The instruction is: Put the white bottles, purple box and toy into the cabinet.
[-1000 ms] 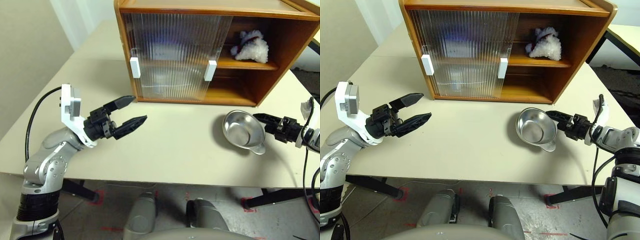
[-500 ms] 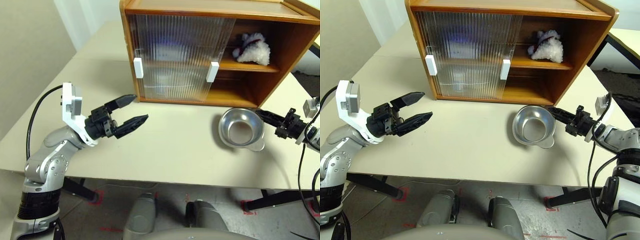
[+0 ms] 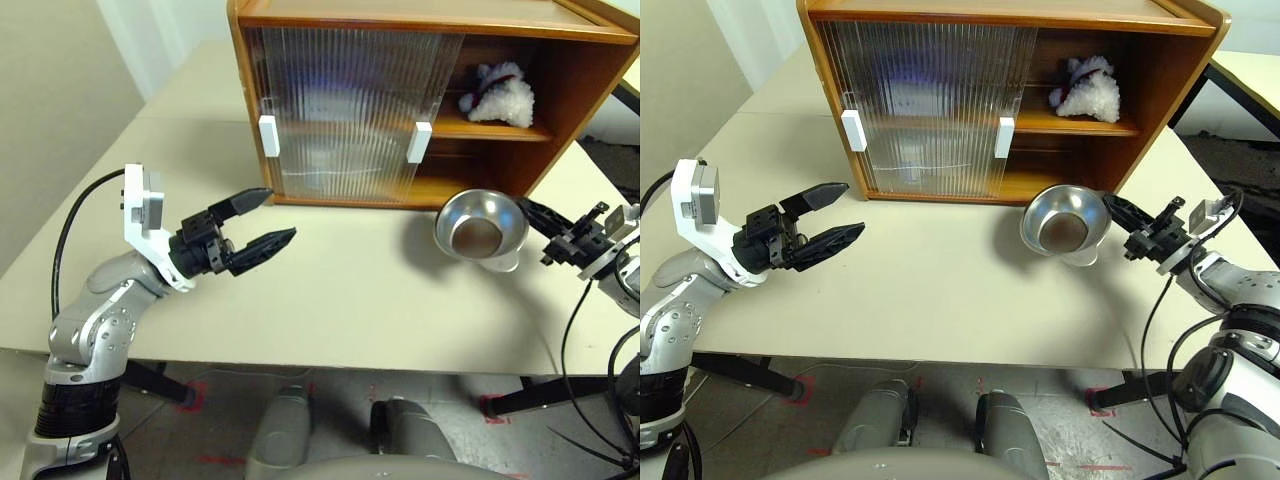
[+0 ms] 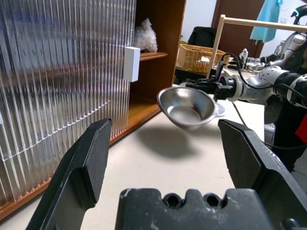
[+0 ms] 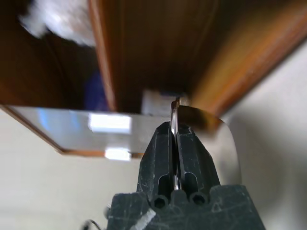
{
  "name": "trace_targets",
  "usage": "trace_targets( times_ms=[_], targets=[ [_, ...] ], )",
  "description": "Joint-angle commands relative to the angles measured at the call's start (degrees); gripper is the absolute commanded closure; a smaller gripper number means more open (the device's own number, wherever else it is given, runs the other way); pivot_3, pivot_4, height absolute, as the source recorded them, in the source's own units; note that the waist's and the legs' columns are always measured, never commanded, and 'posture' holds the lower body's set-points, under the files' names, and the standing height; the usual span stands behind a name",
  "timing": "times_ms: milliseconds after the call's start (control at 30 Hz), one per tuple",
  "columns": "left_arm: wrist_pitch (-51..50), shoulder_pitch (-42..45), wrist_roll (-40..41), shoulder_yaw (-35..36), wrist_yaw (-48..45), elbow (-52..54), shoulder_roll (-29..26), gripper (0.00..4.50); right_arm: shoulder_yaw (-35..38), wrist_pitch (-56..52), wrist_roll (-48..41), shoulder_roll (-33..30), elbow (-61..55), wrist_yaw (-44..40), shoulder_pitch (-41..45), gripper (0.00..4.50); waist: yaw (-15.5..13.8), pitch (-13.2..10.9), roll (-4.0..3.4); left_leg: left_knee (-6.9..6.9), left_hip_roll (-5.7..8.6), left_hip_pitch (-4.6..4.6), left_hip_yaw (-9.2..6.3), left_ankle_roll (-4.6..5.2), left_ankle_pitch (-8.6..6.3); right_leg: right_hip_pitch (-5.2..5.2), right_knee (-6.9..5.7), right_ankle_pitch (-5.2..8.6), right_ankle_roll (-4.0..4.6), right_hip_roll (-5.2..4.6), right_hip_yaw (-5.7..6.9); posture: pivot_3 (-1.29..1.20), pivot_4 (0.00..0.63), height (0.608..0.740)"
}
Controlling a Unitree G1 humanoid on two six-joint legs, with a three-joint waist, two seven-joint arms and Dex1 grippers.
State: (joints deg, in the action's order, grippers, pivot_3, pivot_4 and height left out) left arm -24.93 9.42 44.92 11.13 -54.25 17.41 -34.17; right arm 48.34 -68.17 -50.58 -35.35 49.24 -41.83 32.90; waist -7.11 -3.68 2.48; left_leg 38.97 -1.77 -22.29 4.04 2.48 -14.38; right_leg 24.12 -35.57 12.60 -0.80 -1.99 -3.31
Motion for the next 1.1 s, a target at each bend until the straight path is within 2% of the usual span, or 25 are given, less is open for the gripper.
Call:
trace_targets(
  times_ms=[33,200,400,1100],
  targets=[
    [-0.65,0.32,-0.01,0.14,0.1,0.9,-0.71,0.0,4.72,2.32,-4.04,2.69,-0.27,4.89,1.09,4.5,0.0,-0.01,-0.01,0.0,0.0,0.0,0.0,0.0,0.0,0.0,0.0,0.0,0.0,0.0,-0.01,0.25,0.039,0.74],
    [-1.12,0.56,-0.46,-0.78,-0.22,1.1,-1.34,0.0,9.37,11.45,-7.31,8.28,0.77,11.67,3.95,4.5,0.16,-0.11,-0.17,0.0,0.01,0.0,0.01,0.0,0.0,0.0,0.0,0.0,-0.01,-0.01,-0.02,0.25,0.043,0.74],
    [-1.26,0.96,-0.25,-0.92,0.05,1.29,-1.07,0.0,10.63,21.23,-8.45,11.09,3.36,14.26,7.33,4.5,0.57,-0.2,-0.31,-0.07,0.0,-0.03,0.01,0.0,0.0,0.05,0.0,0.0,0.0,-0.01,-0.03,0.25,0.042,0.74],
    [-1.5,-0.02,-0.08,-0.44,0.32,2.4,-1.37,0.0,4.43,49.08,-2.79,18.33,17.08,18.41,17.41,4.5,3.13,-0.37,-0.59,-0.12,0.0,-0.04,-0.01,0.0,0.0,0.08,-0.03,-0.02,0.05,-0.03,-0.07,0.28,0.042,0.74]
  ],
)
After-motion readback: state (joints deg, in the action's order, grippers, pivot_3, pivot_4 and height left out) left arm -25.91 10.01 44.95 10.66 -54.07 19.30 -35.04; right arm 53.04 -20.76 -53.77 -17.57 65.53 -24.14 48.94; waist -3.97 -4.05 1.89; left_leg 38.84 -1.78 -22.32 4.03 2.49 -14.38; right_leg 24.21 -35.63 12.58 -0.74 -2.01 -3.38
